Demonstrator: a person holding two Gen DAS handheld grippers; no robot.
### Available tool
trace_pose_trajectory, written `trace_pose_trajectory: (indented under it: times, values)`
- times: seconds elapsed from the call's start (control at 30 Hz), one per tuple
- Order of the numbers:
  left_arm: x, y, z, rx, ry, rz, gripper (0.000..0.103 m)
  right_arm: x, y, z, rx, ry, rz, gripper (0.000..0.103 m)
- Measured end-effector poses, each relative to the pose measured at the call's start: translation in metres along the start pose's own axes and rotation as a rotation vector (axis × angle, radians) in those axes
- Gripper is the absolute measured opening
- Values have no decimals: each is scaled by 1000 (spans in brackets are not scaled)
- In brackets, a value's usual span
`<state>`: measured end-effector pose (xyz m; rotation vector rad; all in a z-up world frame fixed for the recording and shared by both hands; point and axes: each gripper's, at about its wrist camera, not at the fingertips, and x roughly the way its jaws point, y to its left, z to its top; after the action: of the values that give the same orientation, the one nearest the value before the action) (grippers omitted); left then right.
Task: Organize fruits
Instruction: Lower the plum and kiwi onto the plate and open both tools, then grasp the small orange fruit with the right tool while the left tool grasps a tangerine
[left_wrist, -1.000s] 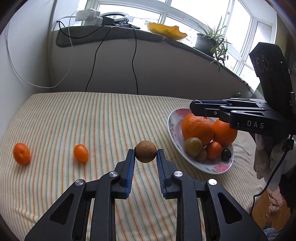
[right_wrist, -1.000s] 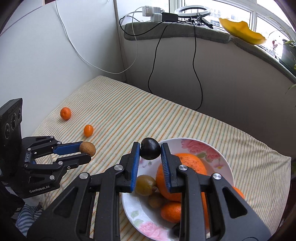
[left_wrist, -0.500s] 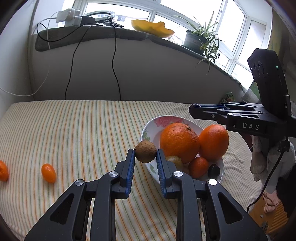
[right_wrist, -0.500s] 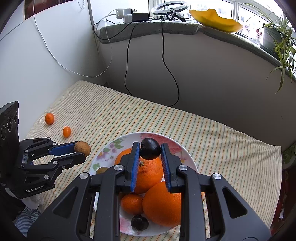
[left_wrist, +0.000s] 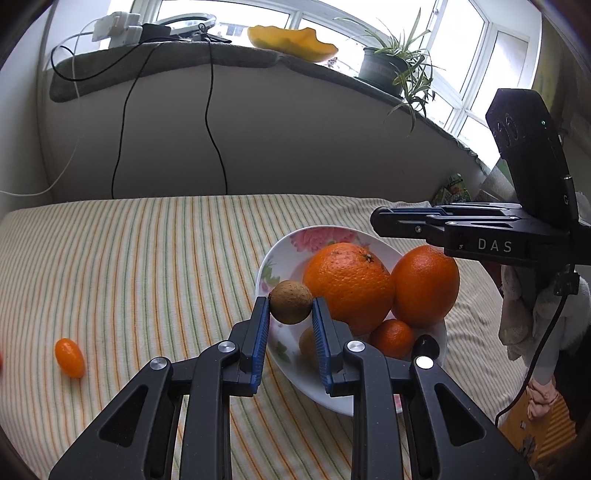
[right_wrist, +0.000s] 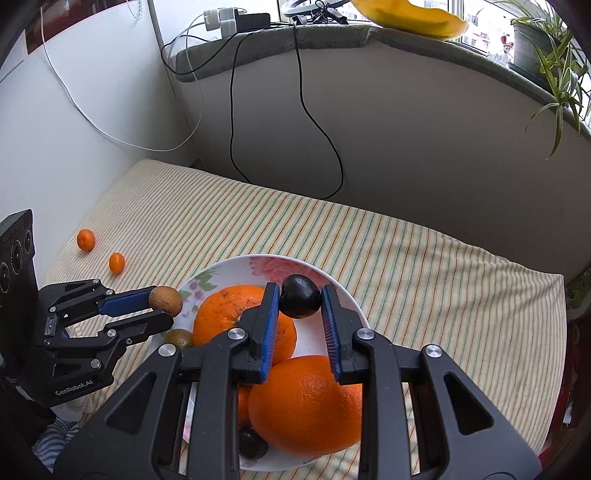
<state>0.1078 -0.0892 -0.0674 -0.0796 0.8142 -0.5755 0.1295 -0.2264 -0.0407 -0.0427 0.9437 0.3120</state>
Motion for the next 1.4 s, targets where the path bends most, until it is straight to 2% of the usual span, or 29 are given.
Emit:
trace_pose_trajectory:
  times: [0.33,0.43,0.57,0.7,0.83,1.13,1.4]
  values:
    - [0,-6,1,9,2,-8,22,-2,-2,-2,4,0,-2,26]
    - [-1,-8,1,14,3,-6,23,-4,-2,-3,4,-4,-7,41]
    - [-2,-8,1,12,-1,-5,34,-7,-2,-3,4,-14,-11,44]
    - [-3,-9,0,14,-3,-3,38,-9,-3,-4,9,-24,-12,60]
    - [-5,-8,-1,10,-5,-1,38,-12,-1,-4,2,-35,-12,66]
    - [-19,-1,-4,0,-26,26,38,-18,12,-1,-19,-52,-5,72]
    - [-45,25,-13,-22,-52,103,38,-25,38,3,-51,-78,27,72]
